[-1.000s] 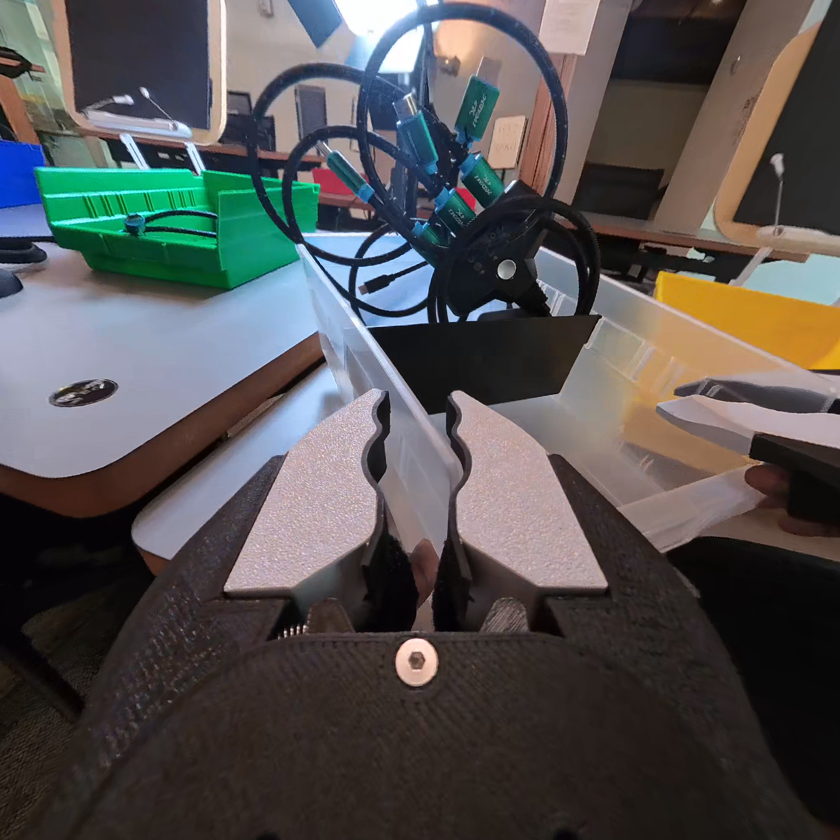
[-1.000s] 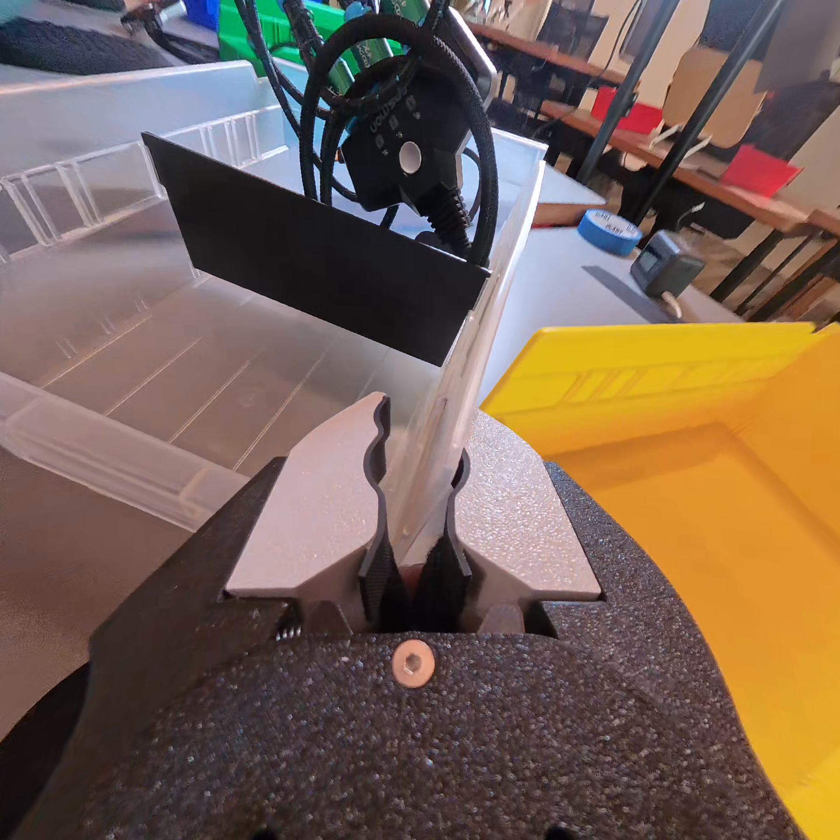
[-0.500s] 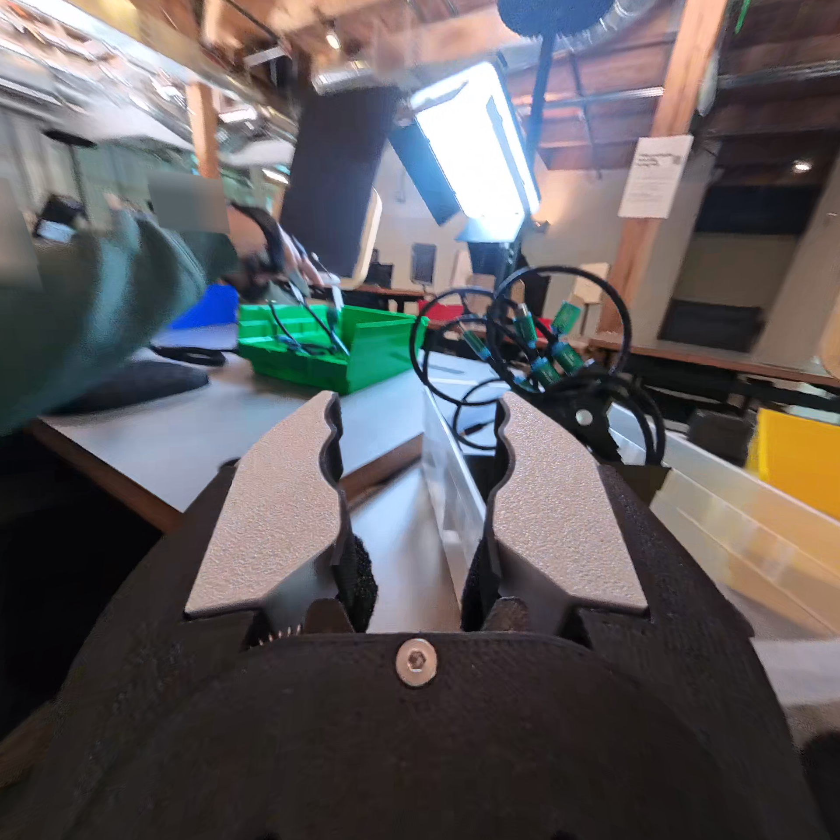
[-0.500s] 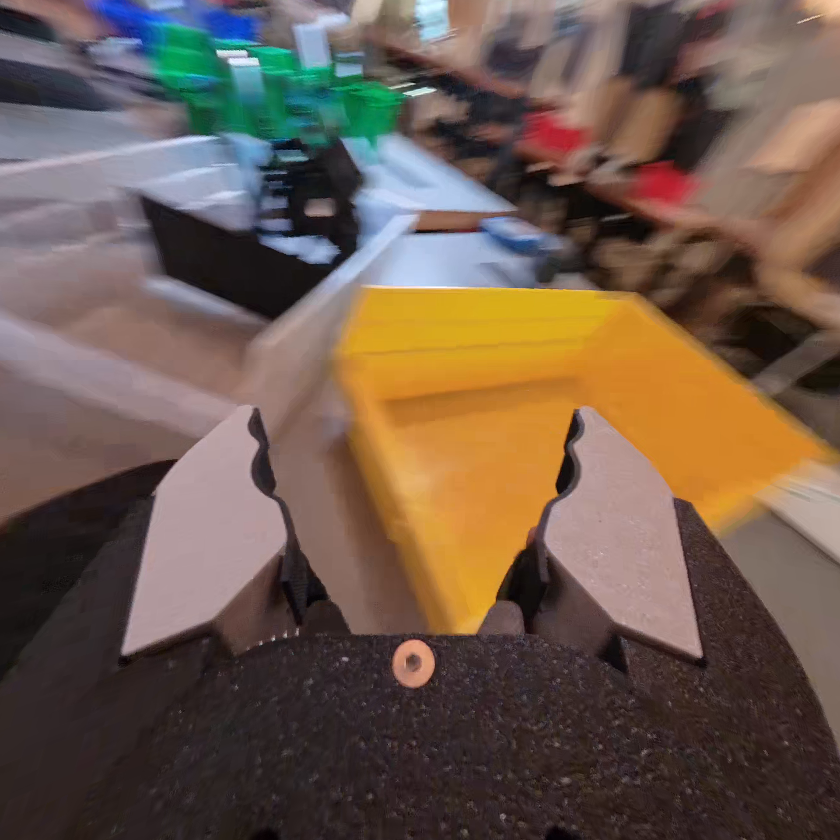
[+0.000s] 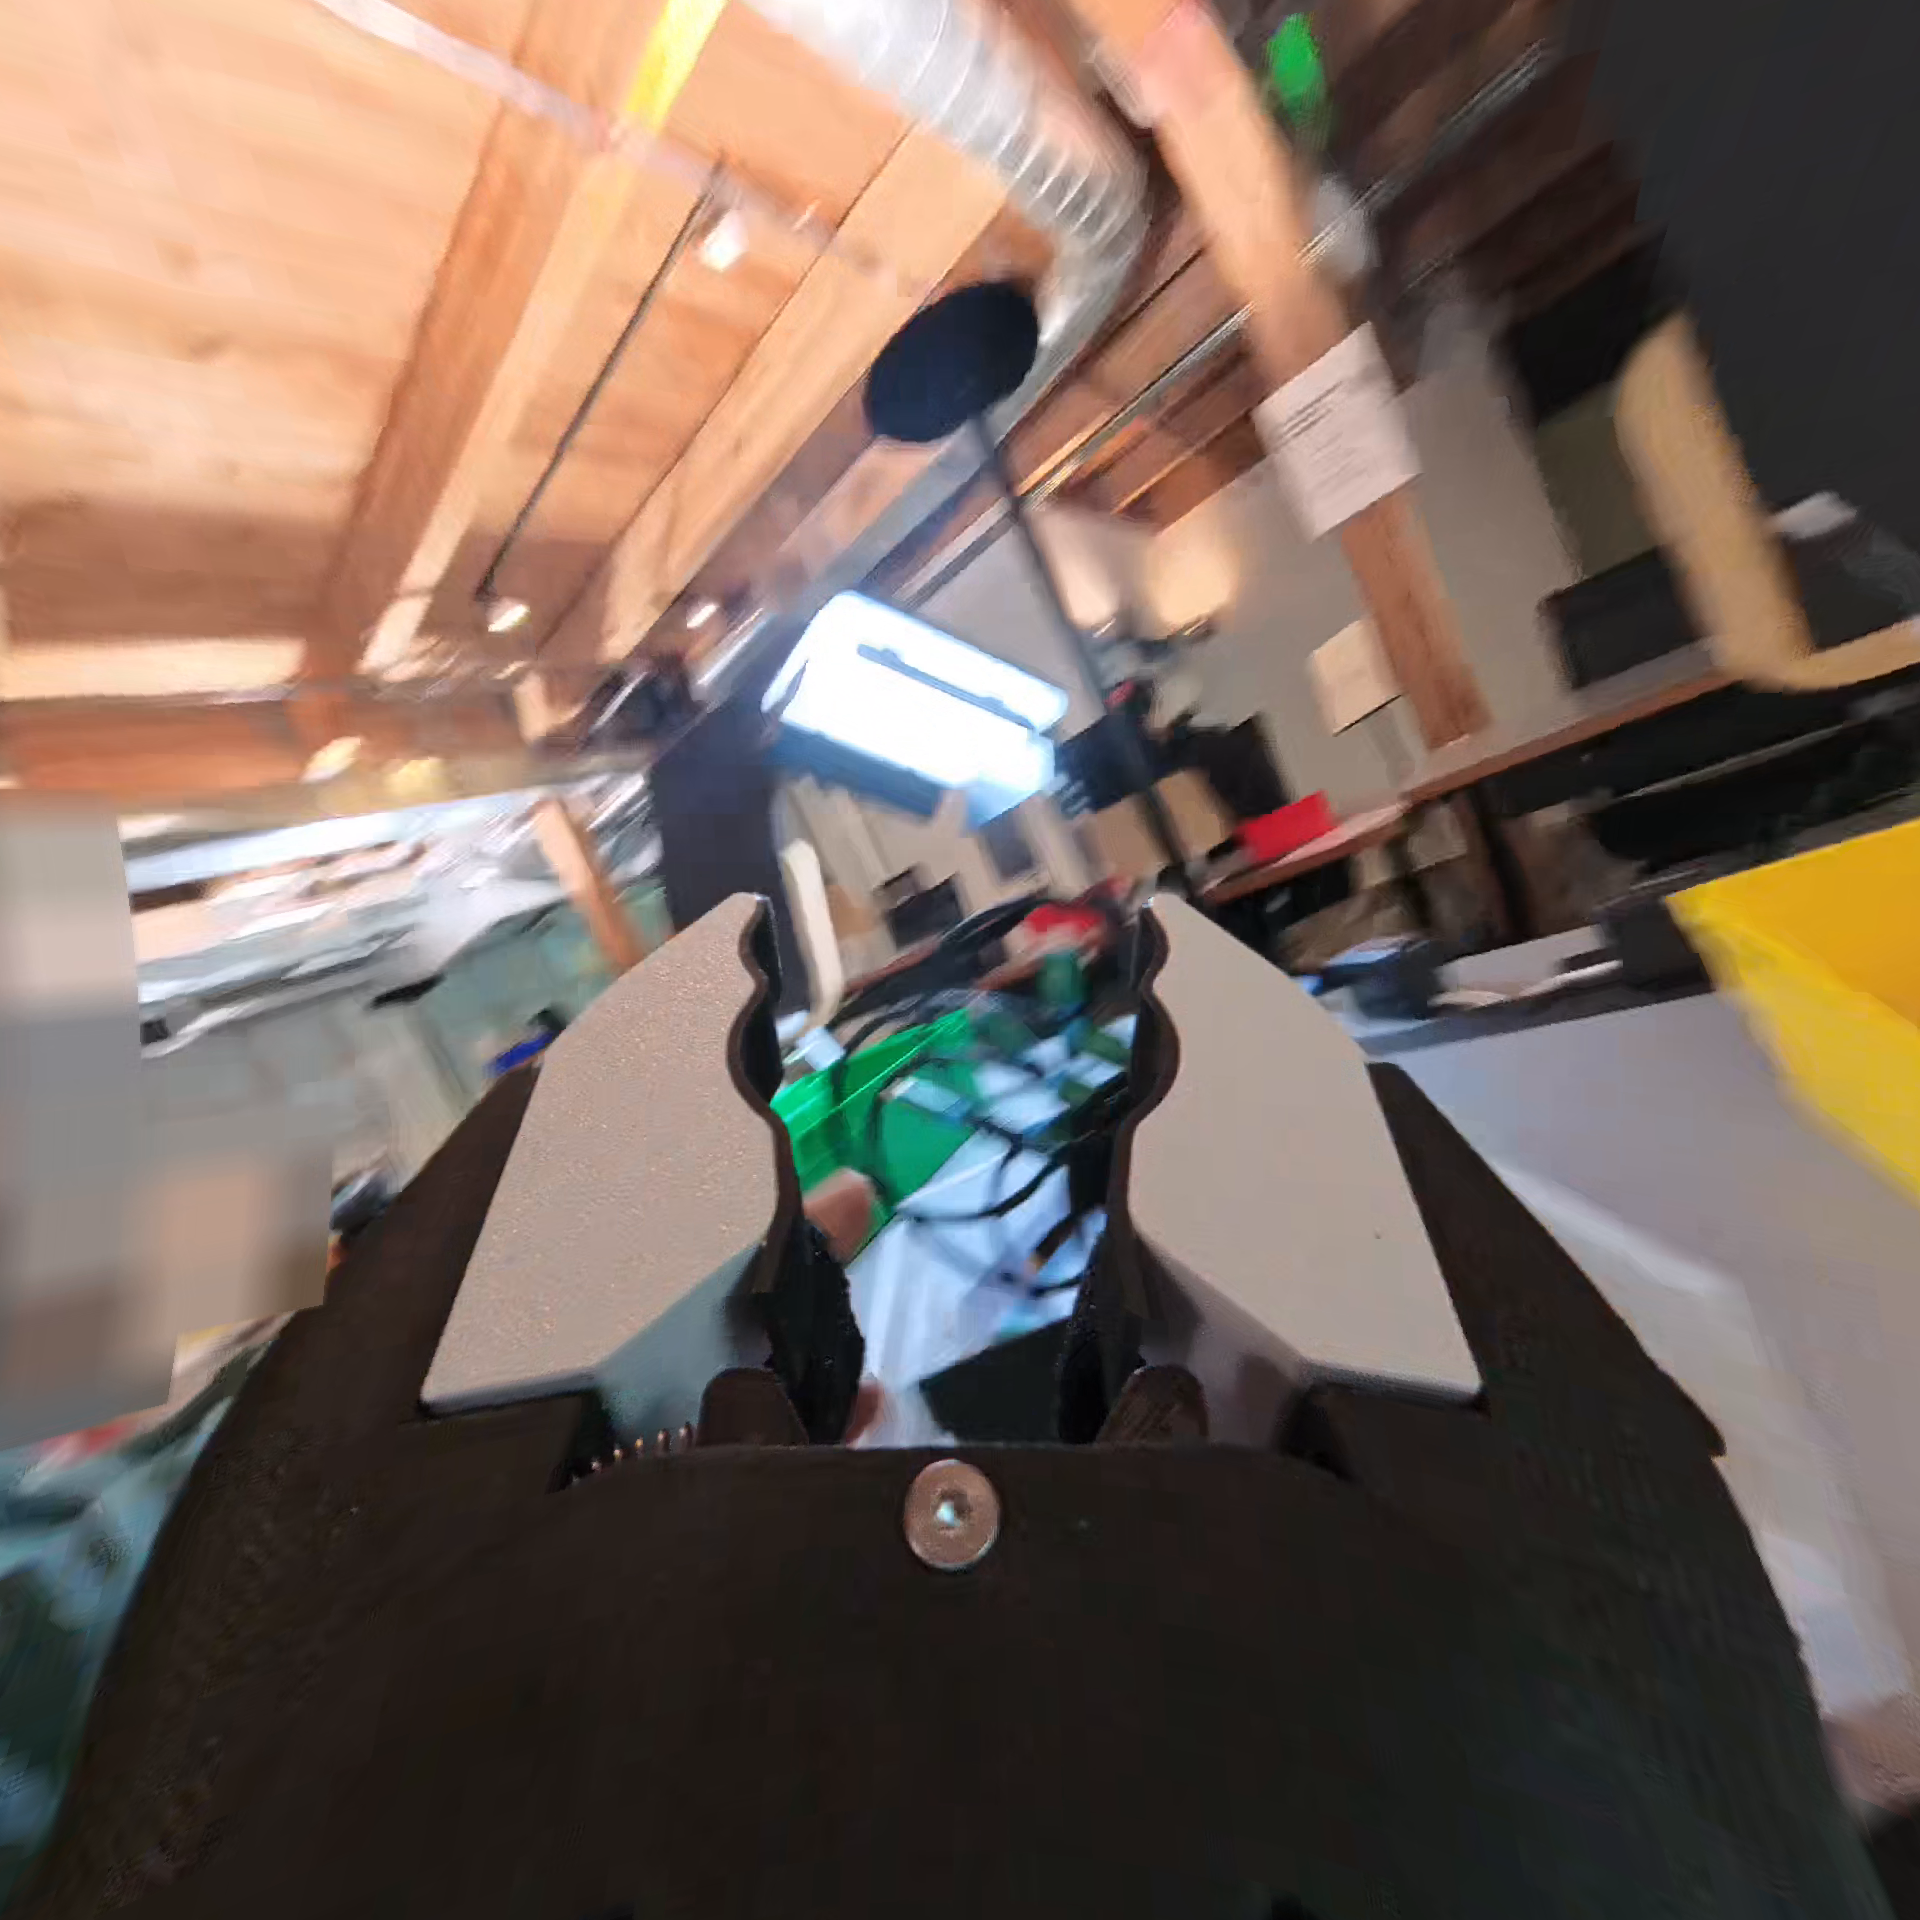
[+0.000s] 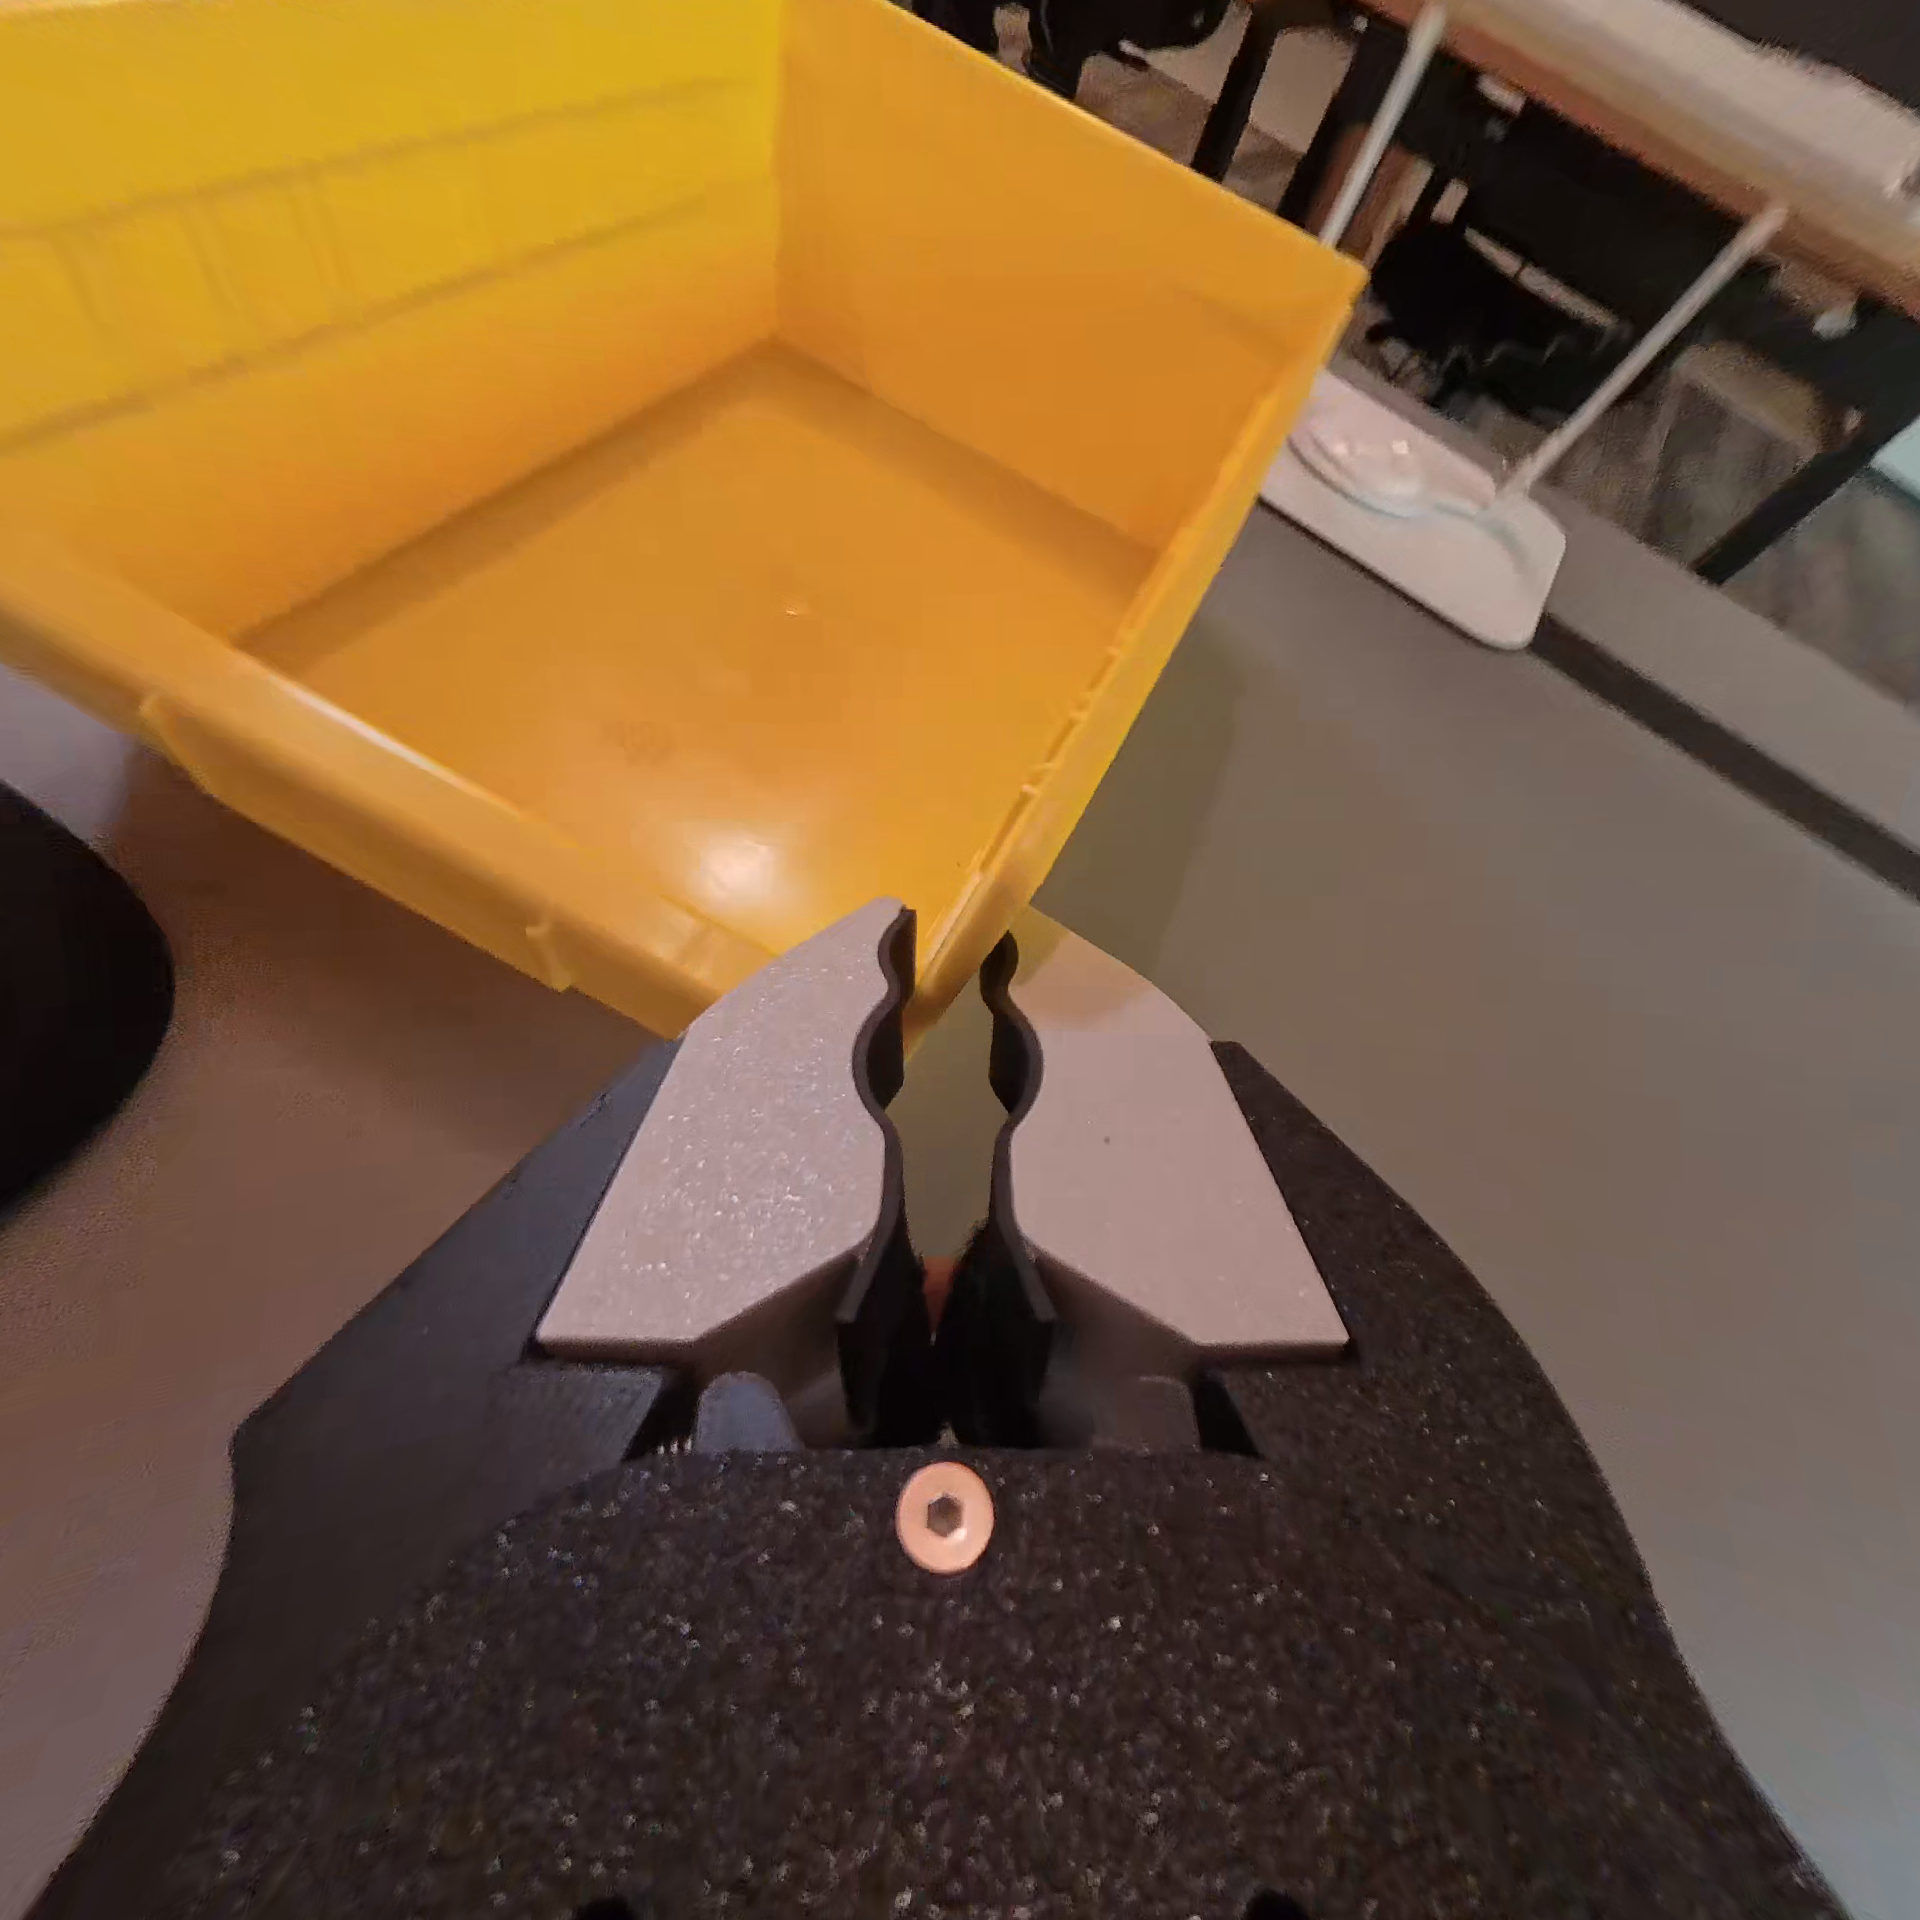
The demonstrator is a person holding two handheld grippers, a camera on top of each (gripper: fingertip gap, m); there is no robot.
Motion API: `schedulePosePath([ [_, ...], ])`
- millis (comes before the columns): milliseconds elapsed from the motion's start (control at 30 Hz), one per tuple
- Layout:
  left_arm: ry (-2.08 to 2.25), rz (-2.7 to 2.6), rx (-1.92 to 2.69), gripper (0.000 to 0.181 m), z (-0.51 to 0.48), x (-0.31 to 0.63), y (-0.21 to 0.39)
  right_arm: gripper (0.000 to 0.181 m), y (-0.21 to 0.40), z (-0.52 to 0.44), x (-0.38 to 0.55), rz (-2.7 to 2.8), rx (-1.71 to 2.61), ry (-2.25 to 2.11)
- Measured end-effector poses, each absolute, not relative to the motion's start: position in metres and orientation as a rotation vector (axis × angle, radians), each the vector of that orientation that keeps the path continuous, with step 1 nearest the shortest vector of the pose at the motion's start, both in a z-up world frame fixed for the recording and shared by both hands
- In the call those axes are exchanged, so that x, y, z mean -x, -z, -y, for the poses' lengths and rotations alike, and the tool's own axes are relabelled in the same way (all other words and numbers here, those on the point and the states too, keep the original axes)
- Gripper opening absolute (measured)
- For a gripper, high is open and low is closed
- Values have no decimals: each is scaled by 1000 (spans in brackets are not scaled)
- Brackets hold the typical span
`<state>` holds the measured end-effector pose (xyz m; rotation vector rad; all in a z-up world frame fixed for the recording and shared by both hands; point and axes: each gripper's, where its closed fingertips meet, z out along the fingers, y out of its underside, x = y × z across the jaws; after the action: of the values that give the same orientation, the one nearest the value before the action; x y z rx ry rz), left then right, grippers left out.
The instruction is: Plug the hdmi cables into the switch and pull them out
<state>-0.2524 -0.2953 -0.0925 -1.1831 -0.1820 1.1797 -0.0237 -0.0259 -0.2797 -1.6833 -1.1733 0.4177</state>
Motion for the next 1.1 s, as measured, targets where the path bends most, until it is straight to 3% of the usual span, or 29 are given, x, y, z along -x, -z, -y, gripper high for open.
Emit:
schedulePosePath([
  [67, -878, 51, 1269, 44, 246, 211, 108, 10, 281, 23, 2, 1152, 1726, -432],
  [133, -443, 67, 1494, 47, 192, 172, 156, 9, 281, 23, -13, 1148, 1751, -440],
  [200, -90, 133, 1786, 66, 155, 137, 218, 9, 280, 25, -21, 1140, 1766, -462],
  [267, 42, 156, 2014, 80, 136, 116, 268, 9, 277, 25, -26, 1154, 1746, -451],
  [300, 51, 152, 2060, 77, 129, 111, 281, 9, 274, 25, -28, 1161, 1729, -440],
  [367, -92, 150, 2051, 26, 120, 118, 281, 9, 265, 20, -34, 1159, 1674, -380],
  [633, -141, -69, 1952, 21, 47, 58, 247, 10, 224, -28, -104, 1065, 1531, -155],
  [1100, -87, -468, 1868, 24, -68, -123, 248, 10, 253, -100, -305, 699, 1717, 69],
])
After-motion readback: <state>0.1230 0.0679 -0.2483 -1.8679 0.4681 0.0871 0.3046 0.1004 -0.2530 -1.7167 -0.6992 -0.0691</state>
